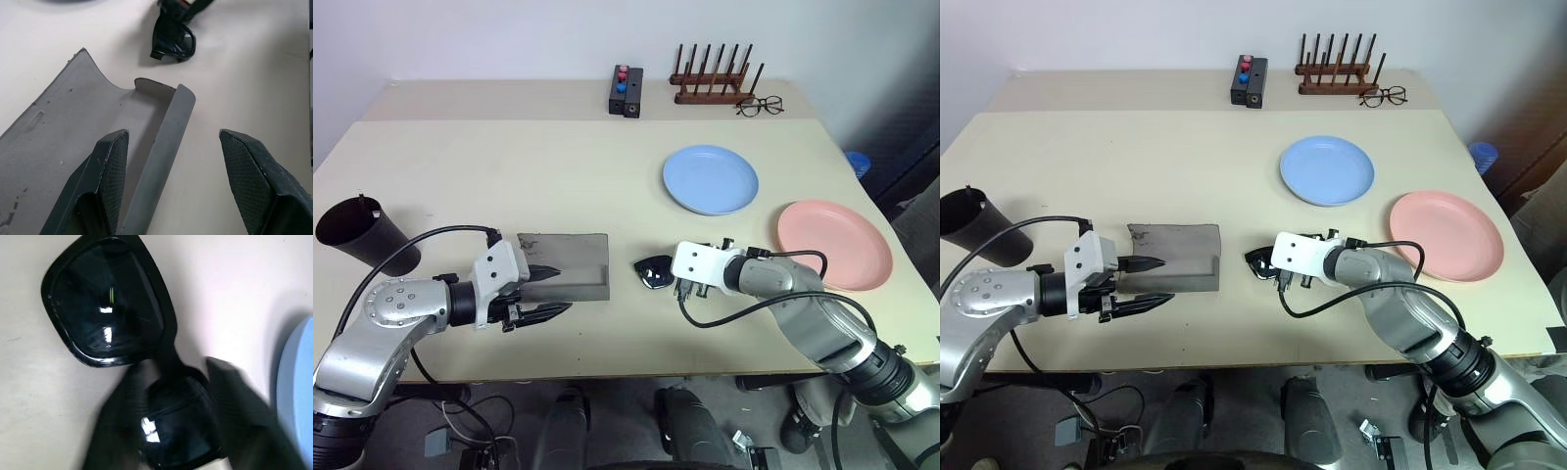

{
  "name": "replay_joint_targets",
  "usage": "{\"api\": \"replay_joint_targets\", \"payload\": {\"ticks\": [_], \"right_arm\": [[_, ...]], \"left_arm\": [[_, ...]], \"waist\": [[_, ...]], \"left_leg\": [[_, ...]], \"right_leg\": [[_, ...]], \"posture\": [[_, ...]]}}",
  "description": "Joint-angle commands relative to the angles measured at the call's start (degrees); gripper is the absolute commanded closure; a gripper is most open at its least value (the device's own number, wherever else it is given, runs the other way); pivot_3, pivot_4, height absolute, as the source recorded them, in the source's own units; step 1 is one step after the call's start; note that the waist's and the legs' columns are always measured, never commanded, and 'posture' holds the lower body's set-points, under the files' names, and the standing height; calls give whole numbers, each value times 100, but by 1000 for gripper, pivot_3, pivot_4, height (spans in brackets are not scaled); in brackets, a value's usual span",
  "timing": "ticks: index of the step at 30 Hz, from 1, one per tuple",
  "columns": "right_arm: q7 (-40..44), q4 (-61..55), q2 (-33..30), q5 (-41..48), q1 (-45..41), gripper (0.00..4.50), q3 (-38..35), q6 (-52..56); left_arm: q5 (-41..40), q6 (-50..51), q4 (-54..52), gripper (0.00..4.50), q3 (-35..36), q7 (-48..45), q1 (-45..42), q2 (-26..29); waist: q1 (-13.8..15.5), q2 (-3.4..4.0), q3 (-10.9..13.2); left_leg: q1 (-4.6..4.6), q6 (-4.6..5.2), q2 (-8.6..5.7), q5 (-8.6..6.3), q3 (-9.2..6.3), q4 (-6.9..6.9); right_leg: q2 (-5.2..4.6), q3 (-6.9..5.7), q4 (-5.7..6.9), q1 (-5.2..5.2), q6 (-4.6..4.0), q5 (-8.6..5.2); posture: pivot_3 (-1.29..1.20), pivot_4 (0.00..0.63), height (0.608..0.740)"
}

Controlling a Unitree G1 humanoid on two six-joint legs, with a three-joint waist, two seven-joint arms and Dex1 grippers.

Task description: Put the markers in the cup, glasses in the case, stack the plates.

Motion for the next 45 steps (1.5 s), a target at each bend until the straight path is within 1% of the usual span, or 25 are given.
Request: {"api": "replay_joint_targets", "payload": {"ticks": [1, 13, 19, 22, 28, 29, 30, 32, 33, 34, 36, 41, 45], "right_arm": [[119, -8, 7, -156, -37, 4328, -148, -173], [311, 145, 118, -372, 3, 4328, -261, -588], [299, 410, 142, -472, -74, 4328, -390, -884], [260, 762, 30, -562, -172, 4328, -448, -1463], [11, 2039, 45, -728, -713, 4328, -433, -3591], [-43, 2301, 29, -794, -840, 3769, -384, -4099], [-75, 2538, 18, -850, -948, 3453, -344, -4527], [-160, 2960, 24, -992, -1120, 2484, -310, -5191], [-281, 3253, 39, -1146, -1263, 1923, -276, -5520], [-419, 3601, 68, -1309, -1446, 1511, -228, -5876], [-643, 4191, 131, -1582, -1759, 436, -141, -6455], [-1135, 5235, 268, -2166, -2326, 436, 67, -7654], [-1416, 5697, 365, -2496, -2590, 436, 226, -8465]], "left_arm": [[-112, 5, -219, 1475, 201, 55, 19, 71], [-140, -5, -220, 1475, 188, 114, 28, 88], [-145, 3, -221, 1475, 198, 143, 49, 100], [-148, 15, -209, 1475, 230, 166, 72, 114], [-180, 38, -202, 1475, 236, 205, 70, 125], [-189, 49, -198, 1475, 233, 211, 68, 121], [-195, 60, -191, 1475, 229, 217, 71, 118], [-198, 69, -177, 1475, 222, 224, 85, 116], [-194, 64, -169, 1475, 218, 228, 99, 112], [-200, 73, -169, 1475, 219, 237, 110, 106], [-215, 91, -175, 1475, 222, 255, 119, 96], [-254, 151, -255, 1475, 234, 313, 144, 69], [-284, 200, -329, 1475, 251, 360, 201, 55]], "waist": [[0, -1, 0], [2, 0, 0], [2, 0, 0], [-1, 0, 0], [-9, 1, 1], [-10, 1, 1], [-10, 1, 1], [-10, 2, 1], [-10, 2, 1], [-11, 2, 1], [-13, 2, 1], [-16, 3, 2], [-13, 3, 2]], "left_leg": [[0, 0, 0, 0, 0, 0], [0, 0, 0, 0, 0, 0], [0, 0, 0, 0, 0, 0], [0, 0, 0, 0, 0, 0], [1, 0, 0, 0, 1, -2], [1, 0, 0, 0, 1, -2], [1, 0, 0, 0, 2, -3], [1, 0, 0, 0, 3, -3], [2, 0, 0, 0, 3, -3], [1, 0, 0, 0, 3, -3], [2, 0, 0, 1, 4, -2], [3, 0, 0, 1, 4, -8], [3, -1, 0, 1, 4, -9]], "right_leg": [[0, 0, 0, 0, 0, 0], [0, 0, 0, 0, 0, 0], [0, 0, 0, 0, 0, 0], [0, 0, 0, 1, 0, 0], [0, 0, 0, 1, 0, 0], [0, 0, 0, 0, 0, 0], [0, 0, 0, 0, 0, 0], [0, 0, 0, 0, 1, 0], [0, 0, 0, 1, 1, 1], [1, 0, 0, 1, 1, 0], [0, 1, 0, 1, 1, 1], [1, 1, 0, 0, 1, 1], [0, 1, 0, 1, 1, 1]], "posture": [[0, 150, 738], [0, 150, 738], [0, 150, 738], [0, 150, 738], [0, 150, 738], [0, 150, 738], [0, 150, 738], [0, 150, 738], [0, 150, 738], [0, 150, 738], [0, 150, 738], [0, 150, 738], [0, 150, 738]]}}
